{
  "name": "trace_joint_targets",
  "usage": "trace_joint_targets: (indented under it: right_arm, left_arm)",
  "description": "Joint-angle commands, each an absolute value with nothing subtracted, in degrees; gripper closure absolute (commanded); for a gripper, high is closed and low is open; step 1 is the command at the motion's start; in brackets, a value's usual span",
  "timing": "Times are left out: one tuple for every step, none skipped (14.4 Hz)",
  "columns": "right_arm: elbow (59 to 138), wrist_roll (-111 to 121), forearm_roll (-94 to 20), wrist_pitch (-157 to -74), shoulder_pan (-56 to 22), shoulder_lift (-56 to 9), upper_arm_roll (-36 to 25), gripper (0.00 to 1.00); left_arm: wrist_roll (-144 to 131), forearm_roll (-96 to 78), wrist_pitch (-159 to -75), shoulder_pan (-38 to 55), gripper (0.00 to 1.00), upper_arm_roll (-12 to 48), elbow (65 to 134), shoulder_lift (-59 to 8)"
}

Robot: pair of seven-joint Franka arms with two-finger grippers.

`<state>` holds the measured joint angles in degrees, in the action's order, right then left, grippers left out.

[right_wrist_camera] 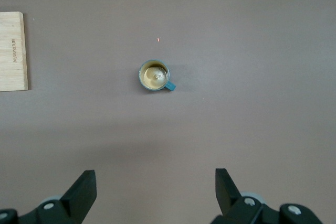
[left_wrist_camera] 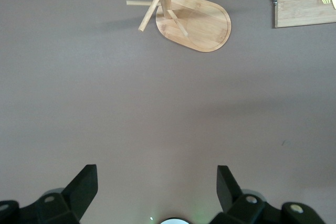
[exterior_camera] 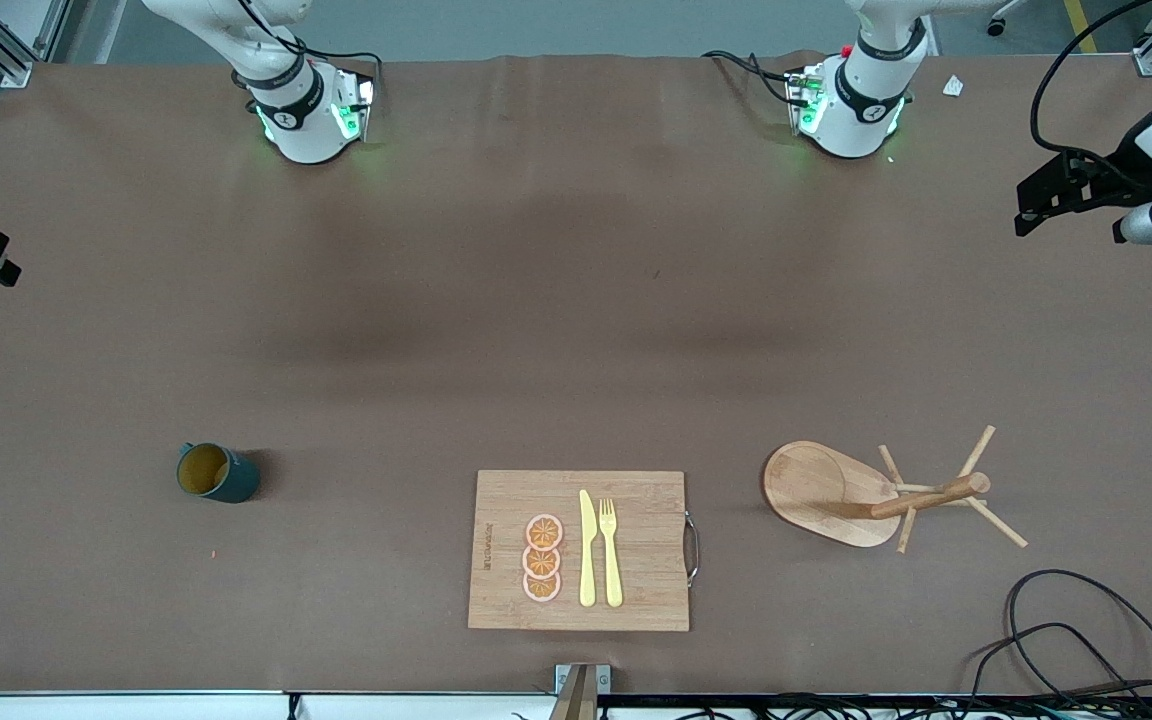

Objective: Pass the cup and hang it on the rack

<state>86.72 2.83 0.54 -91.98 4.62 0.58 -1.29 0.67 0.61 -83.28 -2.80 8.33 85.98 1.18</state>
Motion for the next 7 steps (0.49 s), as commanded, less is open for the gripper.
trace_joint_targets:
  right_arm:
    - [88.4,3.0,0.8,-92.1,4.6,2.3,-1.3,0.0]
    - [88.4,2.7,0.8,-92.5,4.7,2.3,-1.3,0.0]
    - [88.4,2.9,0.6,-93.2,4.7,2.0,-1.3,0.0]
    - [86.9,3.0,0.7,-93.0,4.9,1.2,-1.3,0.0]
    - [86.1,3.0,0.5,-93.3,4.6,0.1,-1.2,0.0]
    - [85.7,3.0,0.5,-93.9,4.3,-1.7,-1.1,0.0]
    - [85.8,3.0,0.5,-94.9,3.9,-2.8,-1.1,0.0]
  left_arm:
    - [1.8,-0.4,-83.6,-3.1,0.0,8.2,85.7,0.7]
    - [2.0,-0.4,-83.6,-3.1,0.0,8.1,85.3,0.6]
    - [2.0,-0.3,-83.6,-3.1,0.0,8.1,85.0,0.5]
    - [1.9,-0.2,-83.6,-3.0,0.0,8.1,85.0,0.4]
    - [1.9,-0.2,-83.6,-2.8,0.0,8.2,85.0,0.4]
    - [1.9,-0.2,-83.6,-2.8,0.0,8.2,85.0,0.4]
    - [2.0,0.0,-83.6,-2.9,0.0,8.2,85.0,0.4]
